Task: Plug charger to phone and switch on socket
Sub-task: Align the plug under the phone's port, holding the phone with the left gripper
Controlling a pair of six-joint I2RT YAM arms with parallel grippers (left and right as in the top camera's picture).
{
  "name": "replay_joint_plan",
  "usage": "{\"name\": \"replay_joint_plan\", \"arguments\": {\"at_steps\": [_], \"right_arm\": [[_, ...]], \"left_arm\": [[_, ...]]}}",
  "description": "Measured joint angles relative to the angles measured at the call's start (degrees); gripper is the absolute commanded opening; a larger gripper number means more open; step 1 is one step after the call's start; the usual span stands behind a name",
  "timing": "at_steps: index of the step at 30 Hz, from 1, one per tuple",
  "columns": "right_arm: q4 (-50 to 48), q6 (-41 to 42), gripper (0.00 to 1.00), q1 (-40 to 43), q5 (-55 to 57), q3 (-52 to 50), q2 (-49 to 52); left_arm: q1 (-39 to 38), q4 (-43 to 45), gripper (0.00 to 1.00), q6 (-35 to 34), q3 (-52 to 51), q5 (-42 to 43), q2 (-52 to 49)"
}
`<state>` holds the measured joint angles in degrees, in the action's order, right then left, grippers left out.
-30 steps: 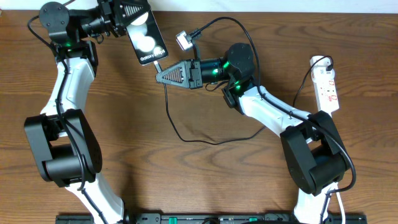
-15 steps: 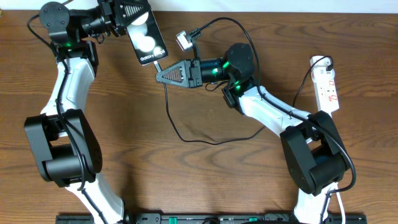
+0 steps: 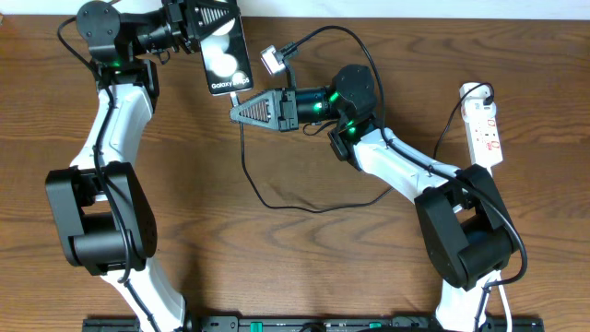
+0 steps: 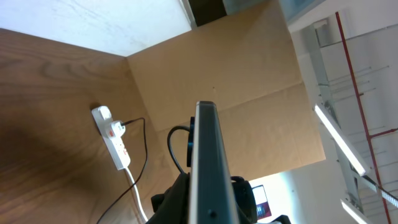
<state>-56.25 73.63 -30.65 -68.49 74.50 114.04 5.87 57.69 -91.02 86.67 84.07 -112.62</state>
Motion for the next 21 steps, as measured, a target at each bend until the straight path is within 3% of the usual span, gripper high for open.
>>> {"name": "replay_joint_plan", "arguments": {"at_steps": [21], "right_arm": [[0.0,-0.57,0.01,0.24,5.27,-0.02,0.0]], "left_arm": [[1.29,0.0,0.07,0.07,0.0,-4.13,0.0]]}}
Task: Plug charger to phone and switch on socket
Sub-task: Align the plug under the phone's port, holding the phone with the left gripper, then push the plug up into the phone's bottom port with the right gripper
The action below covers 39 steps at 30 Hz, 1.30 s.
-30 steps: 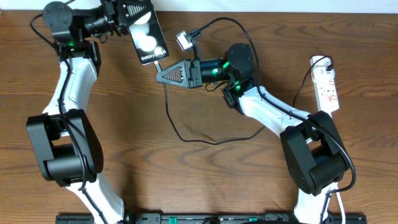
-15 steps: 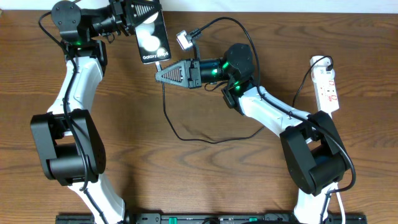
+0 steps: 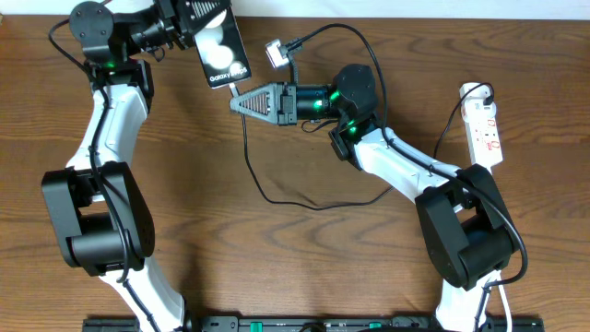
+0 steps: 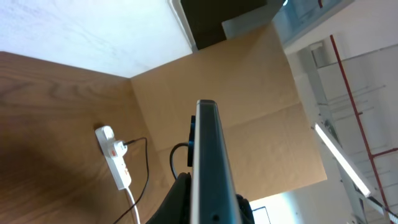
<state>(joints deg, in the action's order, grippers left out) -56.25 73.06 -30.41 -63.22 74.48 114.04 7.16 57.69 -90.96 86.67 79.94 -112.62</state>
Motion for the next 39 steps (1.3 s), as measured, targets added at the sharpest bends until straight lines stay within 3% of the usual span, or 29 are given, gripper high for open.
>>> {"name": "replay_joint_plan", "arguments": {"at_steps": [37,38,39], "right_arm": [[0.07,2.86,0.01,0.24,3.91,-0.09,0.0],[0.07,2.86,0.01,0.24,3.91,-0.09,0.02],[0.07,2.89,0.1,0.24,3.91,-0.09,0.02]], "left_arm": [[0.24,0.0,0.07,2.75,0.0,-2.12,0.0],[0.24,0.0,0.07,2.75,0.0,-2.1,0.0],[0.24,0.0,0.08,2.73,0.0,-2.1,0.0]]}}
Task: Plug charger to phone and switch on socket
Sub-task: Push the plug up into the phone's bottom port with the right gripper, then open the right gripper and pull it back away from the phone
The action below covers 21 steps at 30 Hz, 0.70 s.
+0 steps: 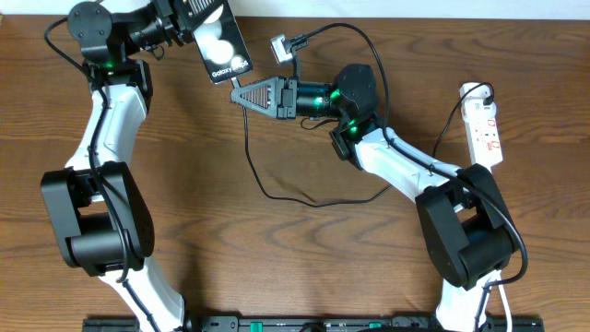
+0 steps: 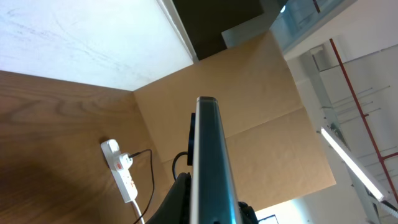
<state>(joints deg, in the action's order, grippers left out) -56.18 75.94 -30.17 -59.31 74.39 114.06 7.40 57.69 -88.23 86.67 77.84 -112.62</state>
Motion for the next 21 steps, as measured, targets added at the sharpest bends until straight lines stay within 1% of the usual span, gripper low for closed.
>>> {"name": "replay_joint_plan", "arguments": {"at_steps": [1,2,3,9,16,19,21], "right_arm": [[0.11,0.11,0.25,0.0,0.33,0.0,0.0],[0.0,0.35,0.56,0.04,2.45,0.07,0.0],[-0.09,0.68,0.99,0.28,3.63,0.09,0.0],[0.22,0.35,0.99,2.19,5.73,0.11,0.0],[2.08,-0.11,0.99,2.19,1.99,0.13,0.0],[10.1,-2.54,0.99,2.19,0.37,0.33,0.0],[20.39,-5.95,0.99,2.19,-0.11,0.61,0.0]], "left_arm": [[0.0,0.0,0.07,0.0,0.0,0.07,0.0],[0.0,0.0,0.07,0.02,0.0,1.75,0.0],[-0.15,0.0,0.07,-0.02,-0.02,3.23,0.0],[-0.24,0.0,0.07,-0.02,-0.02,7.06,0.0],[4.17,-0.31,0.07,0.0,-0.02,7.89,0.0],[7.13,-1.33,0.07,-0.04,-0.02,8.13,0.0],[8.92,-1.68,0.08,-0.09,-0.02,8.52,0.0]]}}
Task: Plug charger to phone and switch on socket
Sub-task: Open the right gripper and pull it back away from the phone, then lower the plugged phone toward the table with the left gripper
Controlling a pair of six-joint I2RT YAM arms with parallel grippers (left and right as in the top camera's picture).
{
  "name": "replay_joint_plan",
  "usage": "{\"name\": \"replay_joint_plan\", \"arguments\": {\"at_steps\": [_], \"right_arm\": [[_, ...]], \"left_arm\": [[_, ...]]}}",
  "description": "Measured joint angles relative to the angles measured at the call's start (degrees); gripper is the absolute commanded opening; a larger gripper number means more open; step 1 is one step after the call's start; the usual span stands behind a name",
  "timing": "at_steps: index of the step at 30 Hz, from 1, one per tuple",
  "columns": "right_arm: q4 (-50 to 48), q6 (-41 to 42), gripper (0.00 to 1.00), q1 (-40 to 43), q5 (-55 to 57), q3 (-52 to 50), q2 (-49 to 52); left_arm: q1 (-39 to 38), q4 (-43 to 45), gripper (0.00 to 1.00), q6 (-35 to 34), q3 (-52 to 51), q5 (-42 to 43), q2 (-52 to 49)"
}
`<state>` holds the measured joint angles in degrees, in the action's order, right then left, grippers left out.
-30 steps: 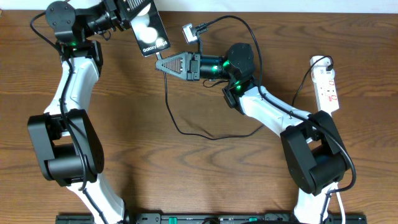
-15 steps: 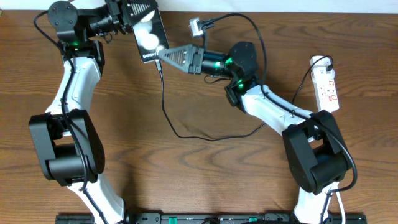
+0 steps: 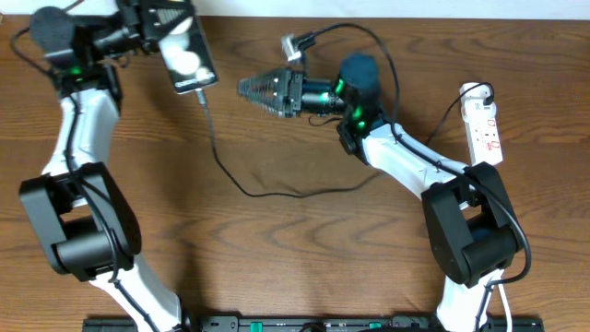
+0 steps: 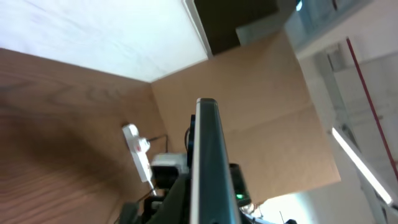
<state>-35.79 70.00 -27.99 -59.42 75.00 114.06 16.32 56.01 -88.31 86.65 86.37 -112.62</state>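
Observation:
My left gripper [image 3: 166, 37] is shut on the black phone [image 3: 187, 57], held up at the far left of the table with its glossy face to the overhead camera. In the left wrist view the phone [image 4: 208, 162] shows edge-on. The black charger cable [image 3: 219, 161] hangs from the phone's lower end and loops across the wood towards the right. My right gripper [image 3: 245, 89] hovers to the right of the phone, apart from it, open and with nothing in it. The white socket strip [image 3: 485, 124] lies at the right edge, a plug in its far end; its switch is too small to read.
A white connector on a black lead [image 3: 293, 42] sticks up behind the right wrist. The socket strip [image 4: 138, 152] and the right arm's wrist also show in the left wrist view. A cardboard wall stands beyond the table's far side.
The phone in my left gripper has moved left. The cable's end, then at my right gripper's tips by the phone, now hangs from the phone's lower end, and my right gripper has let go.
My left gripper held the phone raised at the top left throughout. My right gripper held the cable's plug just below the phone, then closer to its lower end at each moment. Now the cable hangs from the phone and the right gripper is free.

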Motion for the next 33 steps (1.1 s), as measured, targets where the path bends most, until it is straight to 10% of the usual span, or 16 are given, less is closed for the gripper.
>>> {"name": "replay_joint_plan", "arguments": {"at_steps": [18,33], "right_arm": [[76.17,-38.36,0.99,2.73,33.11,9.7,-3.15],[81.44,-43.08,0.99,2.36,50.49,14.21,-19.78]], "left_arm": [[1.33,0.17,0.07,2.27,-3.13,2.91,0.0],[-5.86,-1.9,0.08,17.33,-31.28,-7.06,0.0]]}}
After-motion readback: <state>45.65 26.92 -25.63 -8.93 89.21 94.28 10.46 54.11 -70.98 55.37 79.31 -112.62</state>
